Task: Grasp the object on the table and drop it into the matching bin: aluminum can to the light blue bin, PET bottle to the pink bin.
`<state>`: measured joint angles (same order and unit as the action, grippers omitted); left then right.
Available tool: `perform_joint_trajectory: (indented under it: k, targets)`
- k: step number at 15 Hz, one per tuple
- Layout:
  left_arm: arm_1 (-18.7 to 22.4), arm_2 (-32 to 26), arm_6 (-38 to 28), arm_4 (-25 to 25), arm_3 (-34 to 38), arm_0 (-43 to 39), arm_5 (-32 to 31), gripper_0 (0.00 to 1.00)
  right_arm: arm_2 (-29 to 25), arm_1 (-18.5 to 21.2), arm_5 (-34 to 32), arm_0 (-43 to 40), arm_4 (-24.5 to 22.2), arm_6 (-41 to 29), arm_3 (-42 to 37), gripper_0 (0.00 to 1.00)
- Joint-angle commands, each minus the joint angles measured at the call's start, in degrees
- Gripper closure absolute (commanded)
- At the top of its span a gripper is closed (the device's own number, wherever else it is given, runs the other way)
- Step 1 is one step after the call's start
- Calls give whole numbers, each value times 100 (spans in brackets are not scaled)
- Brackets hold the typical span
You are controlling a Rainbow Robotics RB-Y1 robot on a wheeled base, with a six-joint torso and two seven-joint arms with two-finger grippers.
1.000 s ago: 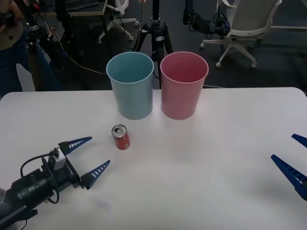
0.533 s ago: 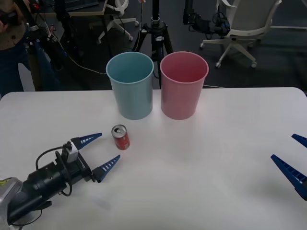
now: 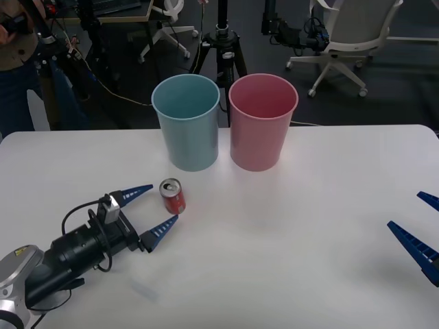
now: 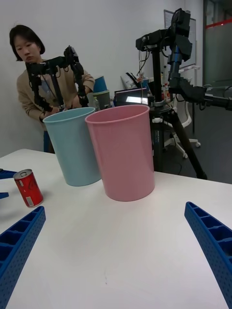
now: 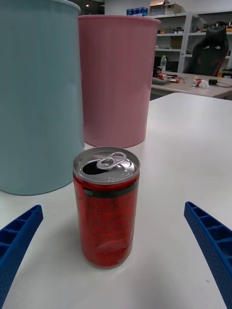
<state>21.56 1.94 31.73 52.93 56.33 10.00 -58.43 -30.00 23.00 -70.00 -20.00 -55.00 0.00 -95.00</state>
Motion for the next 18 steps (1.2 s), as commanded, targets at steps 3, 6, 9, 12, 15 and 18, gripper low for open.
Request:
perform_joint_trajectory:
  k: [3,6,9,12,15,18]
  targets:
    - [-117,-1,-17,16,-105,160,183,0,0,0,0,0,0,0,0,0]
    - [-223,-1,-44,25,-113,239,403,0,0,0,0,0,0,0,0,0]
    - [-328,-1,-70,51,-131,309,579,0,0,0,0,0,0,0,0,0]
    - [-407,8,-123,148,-131,353,781,0,0,0,0,0,0,0,0,0]
    - [-478,17,-167,236,-131,406,1009,0,0,0,0,0,0,0,0,0]
    - [-513,157,-255,236,-131,468,1194,0,0,0,0,0,0,0,0,0]
